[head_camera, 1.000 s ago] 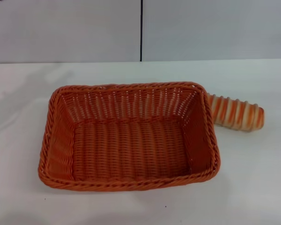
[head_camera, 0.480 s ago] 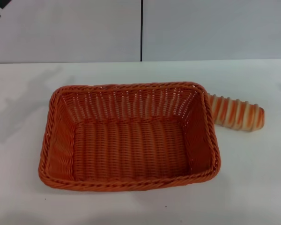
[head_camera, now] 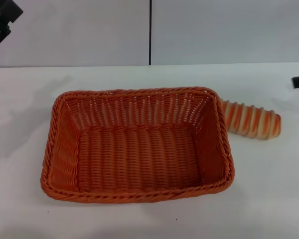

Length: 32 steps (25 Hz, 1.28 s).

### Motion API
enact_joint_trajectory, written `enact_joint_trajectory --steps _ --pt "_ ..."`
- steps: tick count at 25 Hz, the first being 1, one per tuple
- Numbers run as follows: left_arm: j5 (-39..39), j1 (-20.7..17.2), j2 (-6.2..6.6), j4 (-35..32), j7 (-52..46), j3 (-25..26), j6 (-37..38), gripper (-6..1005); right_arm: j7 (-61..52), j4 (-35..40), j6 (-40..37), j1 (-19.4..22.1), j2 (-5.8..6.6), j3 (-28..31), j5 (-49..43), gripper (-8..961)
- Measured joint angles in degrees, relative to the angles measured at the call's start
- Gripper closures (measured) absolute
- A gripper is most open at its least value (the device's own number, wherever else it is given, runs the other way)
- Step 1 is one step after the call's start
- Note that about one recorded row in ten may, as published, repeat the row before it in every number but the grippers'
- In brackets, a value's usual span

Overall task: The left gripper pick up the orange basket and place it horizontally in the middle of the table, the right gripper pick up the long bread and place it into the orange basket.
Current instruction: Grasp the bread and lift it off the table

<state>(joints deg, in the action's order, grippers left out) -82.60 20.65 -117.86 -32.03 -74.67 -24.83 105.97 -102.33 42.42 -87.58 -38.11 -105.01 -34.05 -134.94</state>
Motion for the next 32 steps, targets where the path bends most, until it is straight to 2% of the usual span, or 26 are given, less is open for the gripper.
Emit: enact_joint_trajectory --steps 9,18,27,32 --pt "-0.4 0.0 -0.05 1.4 1.0 0.0 0.2 384 5.8 -5.7 3.7 0.0 -3.94 0.3 2.4 232" --pt "-0.6 -0.1 -0.01 2.5 2.6 -1.4 0.4 390 6.2 -9.6 4.9 -0.3 -4.99 -0.4 2.0 233" --pt "-0.3 -0.8 0.00 2.5 2.6 -1.4 1.1 444 6.0 -9.8 8.8 0.5 -5.41 -3.1 1.7 234" --pt "-0.4 -0.8 0.01 2.5 2.5 -1.4 1.1 436 5.8 -9.9 11.1 0.4 -6.26 -5.4 0.9 234"
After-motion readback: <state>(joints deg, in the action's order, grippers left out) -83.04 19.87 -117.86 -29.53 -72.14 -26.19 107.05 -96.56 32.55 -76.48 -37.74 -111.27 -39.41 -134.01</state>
